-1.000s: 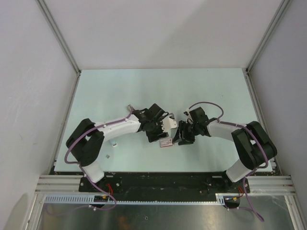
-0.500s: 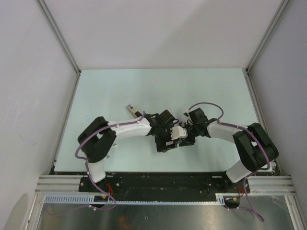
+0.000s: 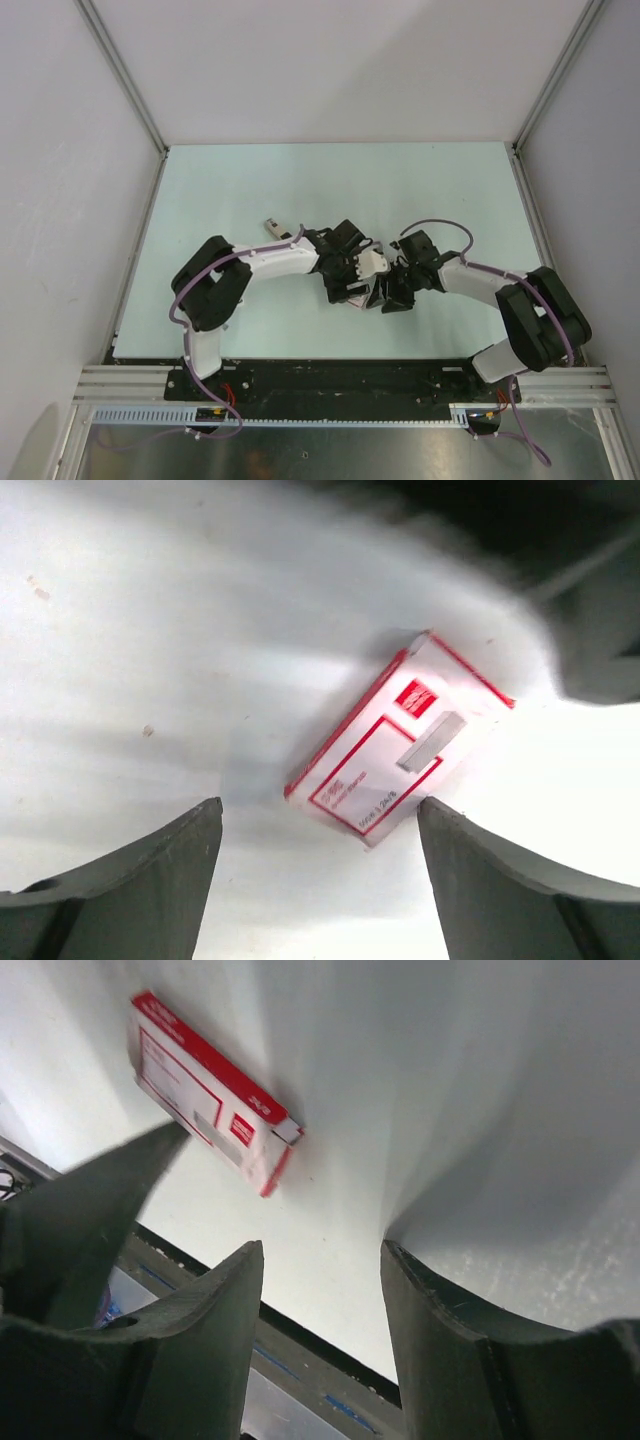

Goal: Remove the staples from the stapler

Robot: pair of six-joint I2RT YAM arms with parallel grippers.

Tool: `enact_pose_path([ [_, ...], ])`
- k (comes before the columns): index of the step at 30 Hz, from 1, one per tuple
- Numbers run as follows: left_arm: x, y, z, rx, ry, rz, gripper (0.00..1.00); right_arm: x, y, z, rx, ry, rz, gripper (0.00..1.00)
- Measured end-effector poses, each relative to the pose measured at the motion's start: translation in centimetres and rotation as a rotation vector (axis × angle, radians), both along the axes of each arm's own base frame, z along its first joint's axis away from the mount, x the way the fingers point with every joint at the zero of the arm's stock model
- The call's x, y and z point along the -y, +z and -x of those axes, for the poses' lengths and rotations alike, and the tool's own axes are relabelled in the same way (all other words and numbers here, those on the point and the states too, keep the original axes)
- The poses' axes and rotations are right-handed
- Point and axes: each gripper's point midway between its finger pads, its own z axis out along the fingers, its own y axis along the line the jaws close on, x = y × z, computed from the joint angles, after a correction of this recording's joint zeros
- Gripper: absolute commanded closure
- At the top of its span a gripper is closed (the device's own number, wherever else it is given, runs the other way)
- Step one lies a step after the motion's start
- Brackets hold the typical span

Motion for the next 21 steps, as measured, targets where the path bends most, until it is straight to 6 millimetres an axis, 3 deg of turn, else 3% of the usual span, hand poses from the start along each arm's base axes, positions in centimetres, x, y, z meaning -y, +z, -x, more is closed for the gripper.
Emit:
enact_pose_path([
  [5,-1.3,0.4,-1.0,0.012,0.061,0.002,0.12,1.4,0.0,0.7,-0.018,-0.022,0.024,0.41],
  [8,-2.6,2.3,-0.5,0.027,0.084,0.018,0.03,2.3,0.3,0.3,-0.018,-0.055,0.026,0.28],
  [10,-2.9,5.2,-0.3,0.066,0.102,0.062,0.01,2.6,0.7,-0.2,0.001,-0.071,0.019,0.10],
  [12,-3.1,9.4,-0.7,0.147,0.129,0.139,0.01,2.5,1.4,-0.6,0.033,-0.075,0.007,0.03],
  [15,-4.3,15.9,-0.8,0.253,0.179,0.268,0.01,2.3,2.7,-1.7,0.097,-0.074,-0.008,0.01],
  [17,-5.8,19.3,-1.1,0.297,0.234,0.332,0.01,2.0,4.0,-2.9,0.145,-0.079,-0.015,0.01],
  [21,-9.8,22.6,-2.1,0.357,0.382,0.373,0.01,1.4,7.4,-5.8,0.262,-0.091,-0.036,0.01],
])
